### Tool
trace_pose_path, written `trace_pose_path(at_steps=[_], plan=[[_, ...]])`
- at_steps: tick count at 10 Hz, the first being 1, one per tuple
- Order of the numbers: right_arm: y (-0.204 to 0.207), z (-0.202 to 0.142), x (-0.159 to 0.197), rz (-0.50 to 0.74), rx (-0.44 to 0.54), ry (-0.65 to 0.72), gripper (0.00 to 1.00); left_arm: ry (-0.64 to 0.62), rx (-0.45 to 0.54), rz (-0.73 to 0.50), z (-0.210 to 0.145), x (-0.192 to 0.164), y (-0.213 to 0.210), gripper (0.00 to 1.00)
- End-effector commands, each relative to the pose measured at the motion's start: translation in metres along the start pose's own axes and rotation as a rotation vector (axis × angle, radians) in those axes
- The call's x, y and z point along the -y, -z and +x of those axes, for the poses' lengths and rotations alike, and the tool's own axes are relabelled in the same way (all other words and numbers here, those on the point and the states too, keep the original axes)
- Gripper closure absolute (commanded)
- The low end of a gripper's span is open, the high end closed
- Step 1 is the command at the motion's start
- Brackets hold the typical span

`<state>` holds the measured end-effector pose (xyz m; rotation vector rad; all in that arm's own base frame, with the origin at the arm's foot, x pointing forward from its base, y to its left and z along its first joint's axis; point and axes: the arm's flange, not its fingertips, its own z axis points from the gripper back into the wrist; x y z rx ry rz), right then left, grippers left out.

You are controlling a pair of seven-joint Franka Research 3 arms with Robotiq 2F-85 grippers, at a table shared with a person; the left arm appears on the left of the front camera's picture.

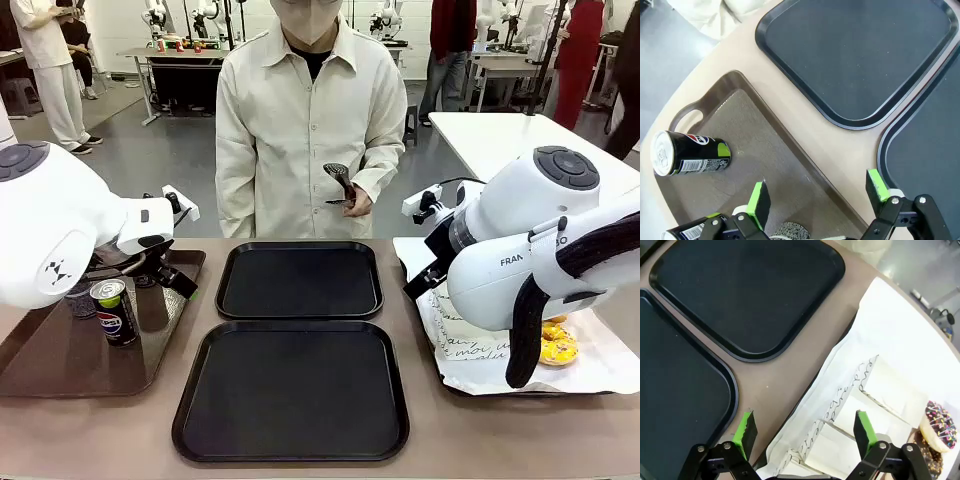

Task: Set up donuts and drinks on trays.
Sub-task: Pick up one Pepsi coke and place it on the Flat Tray.

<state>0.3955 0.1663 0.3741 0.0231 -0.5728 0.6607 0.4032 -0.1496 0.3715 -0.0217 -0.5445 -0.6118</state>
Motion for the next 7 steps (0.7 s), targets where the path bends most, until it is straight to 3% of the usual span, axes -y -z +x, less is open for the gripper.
trace_pose_path(at_steps=[1,7], plan=[[0.0,0.0,0.0,0.0,0.0,0.0,0.0,0.0,0.0,0.0,0.0,0.0001,0.0,0.0],[0.0,0.0,0.0,0.0,0.0,0.0,0.0,0.0,0.0,0.0,0.0,0.0001,0.0,0.0]])
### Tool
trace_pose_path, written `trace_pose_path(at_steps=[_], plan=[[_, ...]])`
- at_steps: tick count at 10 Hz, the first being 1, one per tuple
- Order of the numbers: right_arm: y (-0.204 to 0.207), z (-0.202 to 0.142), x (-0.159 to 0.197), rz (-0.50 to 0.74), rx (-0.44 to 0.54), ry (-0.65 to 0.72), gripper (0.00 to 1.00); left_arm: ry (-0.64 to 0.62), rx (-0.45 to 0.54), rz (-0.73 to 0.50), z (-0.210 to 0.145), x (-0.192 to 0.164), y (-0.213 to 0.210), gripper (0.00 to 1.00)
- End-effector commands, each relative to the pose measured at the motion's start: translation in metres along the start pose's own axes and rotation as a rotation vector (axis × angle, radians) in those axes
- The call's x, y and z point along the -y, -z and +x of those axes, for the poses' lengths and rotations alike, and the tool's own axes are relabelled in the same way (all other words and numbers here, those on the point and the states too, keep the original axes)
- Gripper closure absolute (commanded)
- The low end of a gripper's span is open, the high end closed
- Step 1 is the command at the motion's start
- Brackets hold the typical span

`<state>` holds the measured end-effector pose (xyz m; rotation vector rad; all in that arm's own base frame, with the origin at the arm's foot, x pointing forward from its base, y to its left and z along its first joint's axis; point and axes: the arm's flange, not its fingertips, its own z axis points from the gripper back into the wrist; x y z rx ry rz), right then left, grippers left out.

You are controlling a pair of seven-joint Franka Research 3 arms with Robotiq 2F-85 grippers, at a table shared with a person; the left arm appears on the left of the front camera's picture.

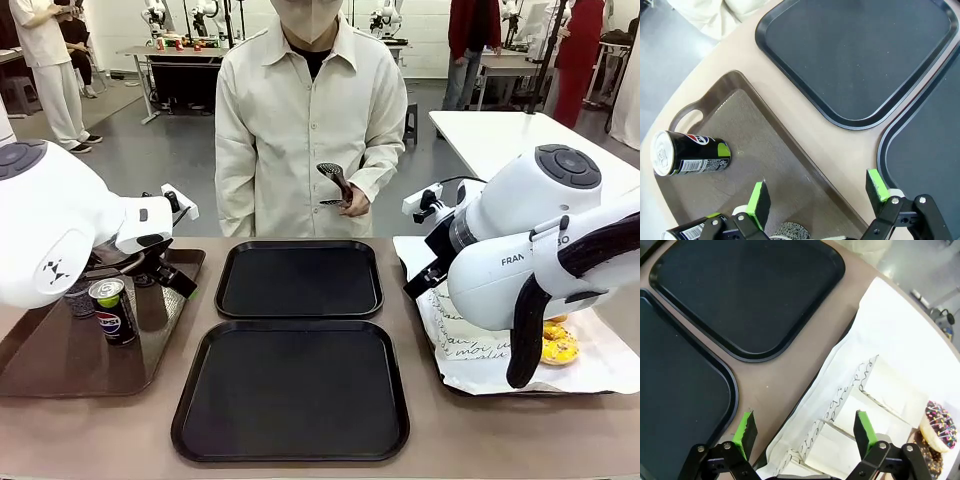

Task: Set up donuts and drinks on trays.
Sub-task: Pick up one Pepsi coke and place it on the Flat Tray.

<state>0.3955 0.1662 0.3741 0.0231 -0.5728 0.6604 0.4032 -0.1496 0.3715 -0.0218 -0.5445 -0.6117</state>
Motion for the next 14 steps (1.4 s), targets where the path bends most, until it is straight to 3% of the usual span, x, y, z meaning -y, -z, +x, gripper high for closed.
trace_pose_path(at_steps=[1,8,10,14], plan=[[0.0,0.0,0.0,0.0,0.0,0.0,0.0,0.0,0.0,0.0,0.0,0.0,0.0,0.0],[0.0,0.0,0.0,0.0,0.0,0.0,0.0,0.0,0.0,0.0,0.0,0.0,0.0,0.0],[-0.038,-0.011,-0.019,0.001,-0.079,-0.032,0.0,0.094,-0.031,-0.077,-0.016,0.007,-0.038,0.0],[-0.143,-0.073,-0.061,0.019,-0.255,-0.011,0.0,0.244,-0.245,-0.123,-0.078,0.02,-0.129,0.0]])
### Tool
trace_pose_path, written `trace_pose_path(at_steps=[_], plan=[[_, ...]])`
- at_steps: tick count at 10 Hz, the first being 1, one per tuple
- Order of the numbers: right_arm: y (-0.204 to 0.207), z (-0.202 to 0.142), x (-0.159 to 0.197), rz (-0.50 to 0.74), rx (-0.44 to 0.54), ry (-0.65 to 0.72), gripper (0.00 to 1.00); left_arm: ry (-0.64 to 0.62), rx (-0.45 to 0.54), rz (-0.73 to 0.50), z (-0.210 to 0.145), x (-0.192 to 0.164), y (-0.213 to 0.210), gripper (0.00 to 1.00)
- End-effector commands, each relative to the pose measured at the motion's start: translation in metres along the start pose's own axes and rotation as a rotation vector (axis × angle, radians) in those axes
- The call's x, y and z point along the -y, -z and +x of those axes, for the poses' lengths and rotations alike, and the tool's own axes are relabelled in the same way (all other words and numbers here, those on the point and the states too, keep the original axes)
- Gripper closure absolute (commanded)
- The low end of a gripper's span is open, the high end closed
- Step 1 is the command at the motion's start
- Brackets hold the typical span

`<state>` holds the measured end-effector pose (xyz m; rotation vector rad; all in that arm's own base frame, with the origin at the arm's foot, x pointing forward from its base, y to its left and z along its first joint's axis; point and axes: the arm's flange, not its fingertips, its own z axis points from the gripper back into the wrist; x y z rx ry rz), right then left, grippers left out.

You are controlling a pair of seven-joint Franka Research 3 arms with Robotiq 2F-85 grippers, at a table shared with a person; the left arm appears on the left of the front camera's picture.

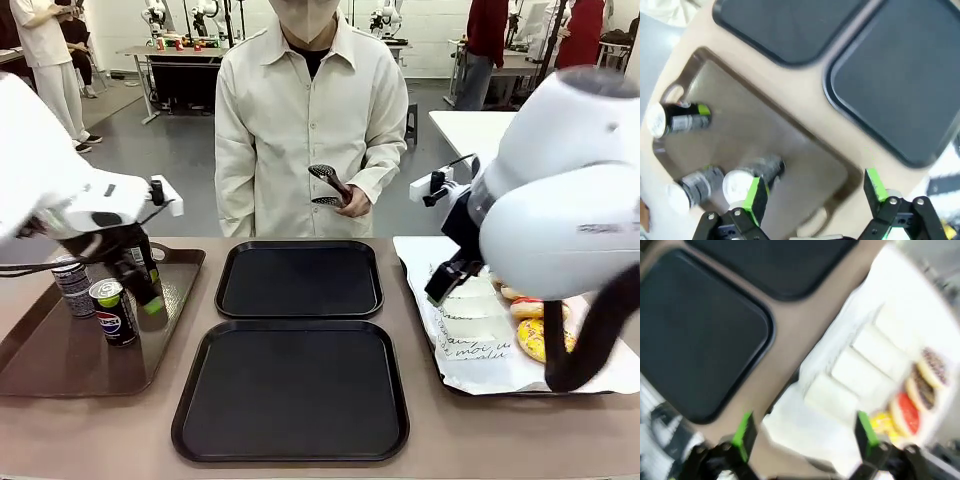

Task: Set up donuts and drinks on trays.
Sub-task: Pick up one Pepsi coke and place it on the Flat Tray.

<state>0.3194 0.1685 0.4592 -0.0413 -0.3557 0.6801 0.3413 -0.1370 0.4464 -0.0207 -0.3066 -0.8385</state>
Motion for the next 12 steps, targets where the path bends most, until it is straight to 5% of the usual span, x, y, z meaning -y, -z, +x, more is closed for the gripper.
trace_pose_path(at_steps=[1,2,3,4,5,6,8,12], plan=[[-0.026,-0.089,-0.043,0.026,-0.081,-0.004,0.0,0.07,-0.07,-0.022,-0.076,0.021,-0.025,0.0],[-0.032,-0.105,-0.054,-0.029,-0.053,-0.114,0.0,0.05,-0.033,0.014,-0.089,0.035,-0.025,0.0],[-0.027,-0.104,-0.041,-0.351,0.064,-0.199,0.0,0.023,-0.046,-0.025,-0.016,0.005,-0.023,0.0],[-0.05,-0.029,-0.027,-0.005,-0.075,-0.038,0.0,0.023,-0.046,-0.025,-0.016,0.005,-0.023,0.0],[-0.071,-0.034,-0.035,-0.119,-0.046,-0.118,0.0,0.023,-0.046,-0.025,-0.016,0.005,-0.023,0.0],[-0.055,-0.05,0.016,0.154,0.164,0.109,0.0,0.032,-0.056,-0.029,-0.026,0.01,-0.042,0.0],[-0.056,-0.099,0.094,0.468,0.432,0.461,0.0,-0.164,0.189,-0.35,-0.05,-0.044,-0.049,0.0],[-0.05,-0.199,0.187,0.843,0.593,0.85,0.0,-0.439,0.511,-0.709,-0.122,-0.134,-0.057,0.0]])
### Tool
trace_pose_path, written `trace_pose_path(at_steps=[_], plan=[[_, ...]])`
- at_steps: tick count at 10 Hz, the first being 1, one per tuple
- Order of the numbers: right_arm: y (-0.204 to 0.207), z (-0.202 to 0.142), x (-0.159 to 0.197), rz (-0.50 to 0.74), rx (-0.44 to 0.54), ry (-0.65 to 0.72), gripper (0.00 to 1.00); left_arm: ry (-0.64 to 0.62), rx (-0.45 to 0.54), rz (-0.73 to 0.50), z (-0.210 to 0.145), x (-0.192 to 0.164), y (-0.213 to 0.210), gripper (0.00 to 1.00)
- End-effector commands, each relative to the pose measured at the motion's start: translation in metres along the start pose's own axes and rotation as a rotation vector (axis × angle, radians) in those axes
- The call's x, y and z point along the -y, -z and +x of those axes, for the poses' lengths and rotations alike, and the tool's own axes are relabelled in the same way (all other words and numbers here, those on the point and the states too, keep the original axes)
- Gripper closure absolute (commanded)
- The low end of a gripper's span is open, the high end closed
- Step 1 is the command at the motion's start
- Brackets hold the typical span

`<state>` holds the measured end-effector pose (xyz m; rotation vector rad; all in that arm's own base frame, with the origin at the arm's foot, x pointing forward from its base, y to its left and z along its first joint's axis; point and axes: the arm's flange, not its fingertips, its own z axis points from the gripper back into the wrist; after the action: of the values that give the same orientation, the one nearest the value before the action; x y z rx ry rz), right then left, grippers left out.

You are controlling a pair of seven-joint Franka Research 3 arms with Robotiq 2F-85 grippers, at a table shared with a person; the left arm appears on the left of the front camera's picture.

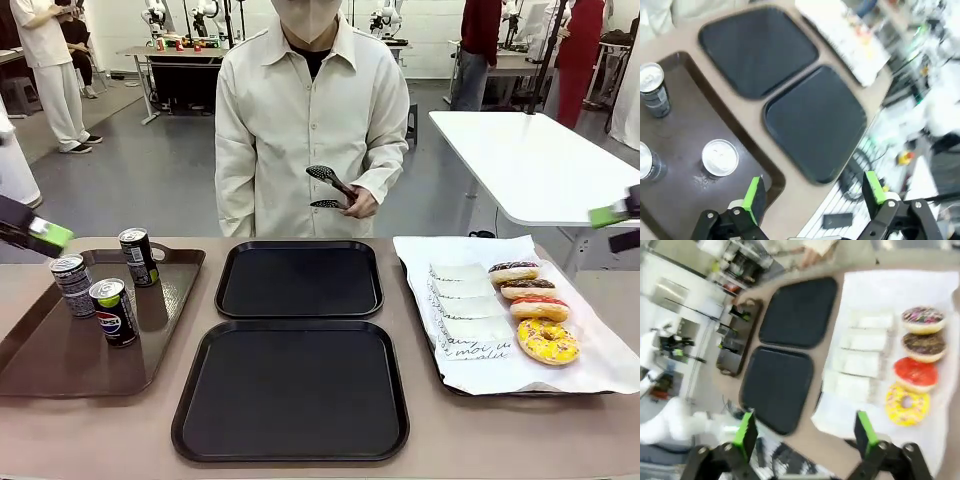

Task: Set up donuts and drinks on trays.
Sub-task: Pick up one Pepsi coke and place it on the Flat Tray.

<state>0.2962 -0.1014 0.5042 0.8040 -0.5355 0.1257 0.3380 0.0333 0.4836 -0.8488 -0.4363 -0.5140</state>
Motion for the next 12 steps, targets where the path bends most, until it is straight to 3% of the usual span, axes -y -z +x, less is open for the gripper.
trace_pose_path(at_steps=[1,3,6,8,12], plan=[[-0.013,-0.043,0.032,0.269,0.173,0.238,0.0,-0.113,0.128,-0.106,-0.008,-0.035,-0.032,0.0],[-0.045,-0.067,0.058,0.286,0.189,0.304,0.0,-0.21,0.223,-0.157,-0.028,-0.074,-0.068,0.0],[-0.089,-0.093,0.078,0.214,0.157,0.379,0.0,-0.287,0.27,-0.183,-0.062,-0.101,-0.099,0.0],[-0.109,-0.107,0.091,0.171,0.095,0.449,0.0,-0.322,0.31,-0.176,-0.082,-0.109,-0.124,0.0],[-0.127,-0.121,0.104,0.122,0.123,0.52,0.0,-0.418,0.289,-0.119,-0.11,-0.102,-0.136,0.0]])
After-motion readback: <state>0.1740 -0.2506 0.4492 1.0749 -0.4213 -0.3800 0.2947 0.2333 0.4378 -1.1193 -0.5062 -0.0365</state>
